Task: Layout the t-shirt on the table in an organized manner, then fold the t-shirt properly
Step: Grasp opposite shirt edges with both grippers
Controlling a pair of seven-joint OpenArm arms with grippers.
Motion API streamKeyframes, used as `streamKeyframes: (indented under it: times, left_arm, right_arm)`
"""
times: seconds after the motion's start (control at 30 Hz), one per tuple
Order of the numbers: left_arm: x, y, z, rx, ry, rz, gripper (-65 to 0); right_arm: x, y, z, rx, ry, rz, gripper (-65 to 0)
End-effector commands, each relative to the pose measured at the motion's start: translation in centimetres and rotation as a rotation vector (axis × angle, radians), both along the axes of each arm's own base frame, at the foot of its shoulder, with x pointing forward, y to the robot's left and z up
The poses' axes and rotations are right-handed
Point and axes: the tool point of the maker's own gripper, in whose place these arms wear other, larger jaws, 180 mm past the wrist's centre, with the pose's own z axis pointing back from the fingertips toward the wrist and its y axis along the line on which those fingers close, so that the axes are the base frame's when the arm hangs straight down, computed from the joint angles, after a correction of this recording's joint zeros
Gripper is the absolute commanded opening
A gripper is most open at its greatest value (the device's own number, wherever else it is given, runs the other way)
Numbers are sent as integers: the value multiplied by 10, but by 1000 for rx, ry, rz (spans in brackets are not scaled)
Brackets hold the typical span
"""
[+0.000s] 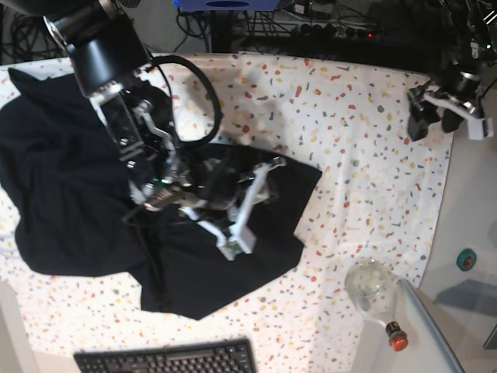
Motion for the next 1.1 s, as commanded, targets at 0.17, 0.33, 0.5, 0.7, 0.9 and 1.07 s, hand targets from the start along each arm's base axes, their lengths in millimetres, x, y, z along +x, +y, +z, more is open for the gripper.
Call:
streamKeyframes:
  times: [0.17, 0.33, 0.5, 0.7, 0.9, 1.07]
  left_arm:
    - [49, -85, -25, -178, -21, -151, -132]
    - [69, -128, -53, -286, 22, -177, -132]
    - [86, -158, -67, -329, 59, -235, -132]
    - [104, -171, -84, -383, 101, -214, -133]
    - [108, -185, -90, -419, 118, -208, -286]
    - [107, -178, -91, -407, 120, -200, -650]
  right_arm:
    - [7, -93, 43, 12, -154, -219, -401]
    - [-10, -161, 33, -80, -145, -334, -399]
    - [-29, -199, 17, -122, -97, -427, -399]
    - [-57, -244, 6, -133, -116, -585, -395]
    - [-92, -294, -4, -144, -95, -819, -374]
    - [-121, -359, -4, -202, -80, -1039, -281]
